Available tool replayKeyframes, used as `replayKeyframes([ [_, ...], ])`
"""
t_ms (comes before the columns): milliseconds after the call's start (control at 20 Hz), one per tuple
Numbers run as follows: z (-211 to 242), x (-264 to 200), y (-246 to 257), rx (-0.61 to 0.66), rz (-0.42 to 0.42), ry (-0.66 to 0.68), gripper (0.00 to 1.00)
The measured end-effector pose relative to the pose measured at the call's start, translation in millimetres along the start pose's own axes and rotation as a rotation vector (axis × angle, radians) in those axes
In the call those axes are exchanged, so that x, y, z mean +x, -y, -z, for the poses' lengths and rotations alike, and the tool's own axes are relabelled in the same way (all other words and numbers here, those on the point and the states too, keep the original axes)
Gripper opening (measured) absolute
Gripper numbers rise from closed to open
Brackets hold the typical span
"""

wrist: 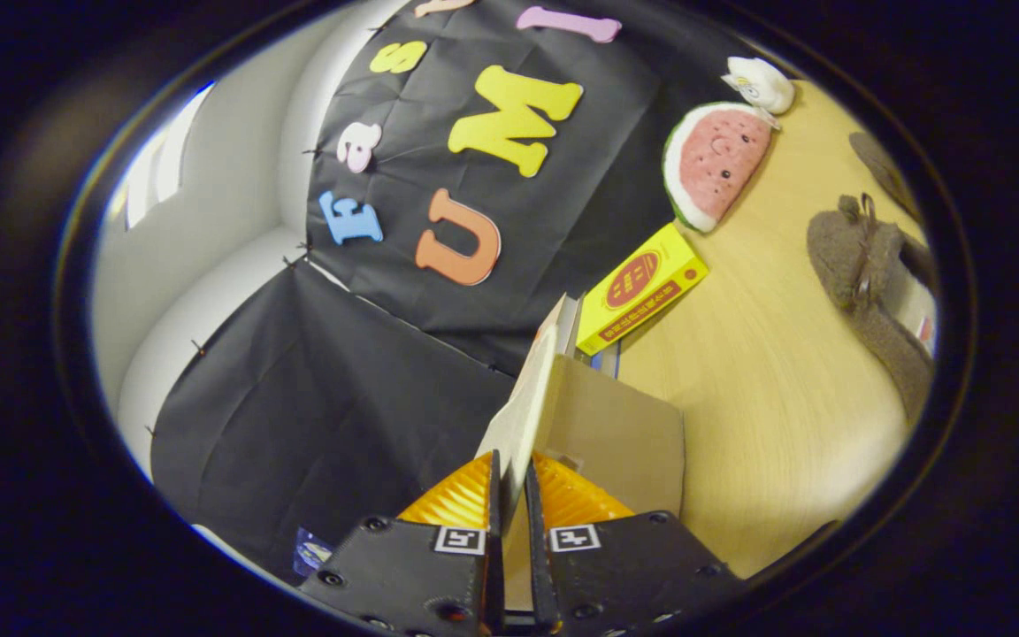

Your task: Open the storage box then place both shoes into the box .Put the left shoe in first, then the right shoe, with the right side of both shoes facing outward in a uniform manner.

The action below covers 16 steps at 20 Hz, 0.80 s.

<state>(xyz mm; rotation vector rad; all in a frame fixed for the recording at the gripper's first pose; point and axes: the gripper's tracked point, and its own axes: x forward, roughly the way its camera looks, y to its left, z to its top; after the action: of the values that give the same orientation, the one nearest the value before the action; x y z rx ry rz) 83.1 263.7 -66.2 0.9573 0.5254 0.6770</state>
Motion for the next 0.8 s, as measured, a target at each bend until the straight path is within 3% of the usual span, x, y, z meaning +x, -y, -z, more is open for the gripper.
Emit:
replayKeyframes([
  [50,1.3,3.7,-9.2,-0.028,-0.003,-0.005,0.0],
  [350,-11.4,19.6,-99.9,-0.206,-0.032,0.005,0.0],
  [550,10.3,54.8,-168.8,-0.351,-0.038,-0.027,0.0],
  [800,47.8,101.5,-219.5,-0.493,-0.031,-0.057,0.01],
])
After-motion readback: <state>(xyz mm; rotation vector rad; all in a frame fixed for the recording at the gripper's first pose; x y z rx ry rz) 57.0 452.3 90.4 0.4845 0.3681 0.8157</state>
